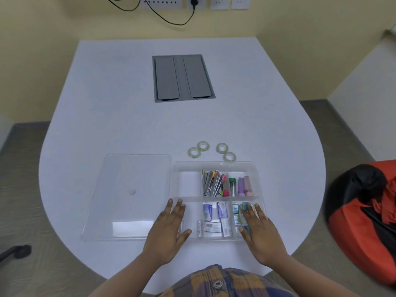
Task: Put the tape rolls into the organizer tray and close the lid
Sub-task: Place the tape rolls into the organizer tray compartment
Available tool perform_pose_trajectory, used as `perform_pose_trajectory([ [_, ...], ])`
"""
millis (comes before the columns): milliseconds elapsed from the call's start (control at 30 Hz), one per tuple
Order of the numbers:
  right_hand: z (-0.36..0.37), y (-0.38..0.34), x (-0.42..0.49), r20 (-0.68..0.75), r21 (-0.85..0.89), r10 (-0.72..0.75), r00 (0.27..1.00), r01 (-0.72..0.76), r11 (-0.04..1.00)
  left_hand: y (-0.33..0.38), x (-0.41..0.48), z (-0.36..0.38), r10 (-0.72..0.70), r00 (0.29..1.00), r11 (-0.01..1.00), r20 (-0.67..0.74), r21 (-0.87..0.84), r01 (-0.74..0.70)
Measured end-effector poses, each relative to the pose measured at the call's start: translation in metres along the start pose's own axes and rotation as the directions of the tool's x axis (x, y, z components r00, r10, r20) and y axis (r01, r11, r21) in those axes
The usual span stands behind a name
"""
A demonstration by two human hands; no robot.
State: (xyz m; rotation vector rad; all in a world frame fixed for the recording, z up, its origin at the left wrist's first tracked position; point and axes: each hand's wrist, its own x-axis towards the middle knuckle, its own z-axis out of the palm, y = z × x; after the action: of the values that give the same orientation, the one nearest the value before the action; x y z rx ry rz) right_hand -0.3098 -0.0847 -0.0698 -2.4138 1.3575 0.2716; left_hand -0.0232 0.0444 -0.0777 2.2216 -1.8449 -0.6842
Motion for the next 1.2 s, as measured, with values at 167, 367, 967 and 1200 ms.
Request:
perform_pose_trajectory([
  [167, -0.005, -0.002, 0.001, 0.036, 0.009, 0.005, 0.999, -0.005, 1.0, -0.005, 0.001, 0.0, 0.026, 0.999, 0.999, -0.029, 0.03, -0.025],
  [367, -0.016, -0.008, 0.001, -0.014, 0.048, 0.049, 0.999, -0.048, 0.998, -0.021, 0.004, -0.013, 0.044, 0.994, 0.996, -0.099, -0.079, -0.052],
  [967, -0.122, -0.028, 0.171, -0.189, 0.377, 0.1, 0.977, -0.022, 0.926, -0.083, 0.078, -0.007, -0.213, 0.977, 0.977, -0.013, 0.028, 0.213],
  [1200, -0.109, -0.015, 0.235, -0.011, 0.343, 0.276, 0.961, -0.256, 0.904, -0.088, 0.078, -0.001, -0.213, 0.977, 0.976, 0.026, 0.047, 0.212],
])
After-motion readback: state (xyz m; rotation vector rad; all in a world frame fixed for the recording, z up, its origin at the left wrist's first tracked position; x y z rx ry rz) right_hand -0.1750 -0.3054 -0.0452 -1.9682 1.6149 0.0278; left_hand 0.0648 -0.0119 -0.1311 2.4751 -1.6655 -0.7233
